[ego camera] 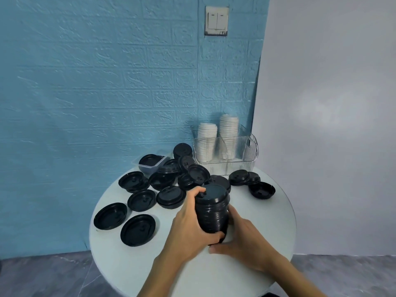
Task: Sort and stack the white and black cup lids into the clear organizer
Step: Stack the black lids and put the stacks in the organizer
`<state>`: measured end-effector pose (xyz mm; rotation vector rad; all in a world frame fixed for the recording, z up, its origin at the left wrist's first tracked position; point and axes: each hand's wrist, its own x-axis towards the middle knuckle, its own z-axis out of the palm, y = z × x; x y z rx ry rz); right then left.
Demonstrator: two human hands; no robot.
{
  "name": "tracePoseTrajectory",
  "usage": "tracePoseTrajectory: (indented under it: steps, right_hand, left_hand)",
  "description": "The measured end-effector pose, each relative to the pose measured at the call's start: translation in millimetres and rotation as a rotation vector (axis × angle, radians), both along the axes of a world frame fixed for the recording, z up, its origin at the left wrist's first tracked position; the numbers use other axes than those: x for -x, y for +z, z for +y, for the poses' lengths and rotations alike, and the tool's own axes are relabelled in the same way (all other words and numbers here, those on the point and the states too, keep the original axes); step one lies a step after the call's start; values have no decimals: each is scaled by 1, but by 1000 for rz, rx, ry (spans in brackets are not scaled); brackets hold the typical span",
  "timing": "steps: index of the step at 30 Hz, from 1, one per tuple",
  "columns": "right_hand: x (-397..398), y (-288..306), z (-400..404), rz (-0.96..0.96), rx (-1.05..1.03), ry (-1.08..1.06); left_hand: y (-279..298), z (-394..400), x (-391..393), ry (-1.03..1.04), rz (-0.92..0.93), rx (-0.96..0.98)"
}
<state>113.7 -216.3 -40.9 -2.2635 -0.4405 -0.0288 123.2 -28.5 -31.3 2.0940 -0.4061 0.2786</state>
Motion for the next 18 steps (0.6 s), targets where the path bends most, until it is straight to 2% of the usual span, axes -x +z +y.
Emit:
tracePoseTrajectory:
  steps: [3,7,9,13,14,16,18]
  right_hand:
    - [1,2,0,3,-20,-1]
    - [2,0,-3,-38,83,0]
    - [1,1,-10,77,-47,51]
    - [2,20,-22,346,-545,33]
    - [3,27,-22,388,-614,-1]
    - [4,42,-18,463,-616,-44]
    - [5,54,-8,491,-526,-64]
  left_hand:
    - [-5,0,1,2,27,15]
    - [-8,3,5,20,68,48]
    - [-7,4,8,26,96,51]
    - [-1,4,10,6,146,42]
    - [1,3,11,0,161,34]
    - [8,3,12,-13,175,6]
    - [14,3,12,-26,179,-28]
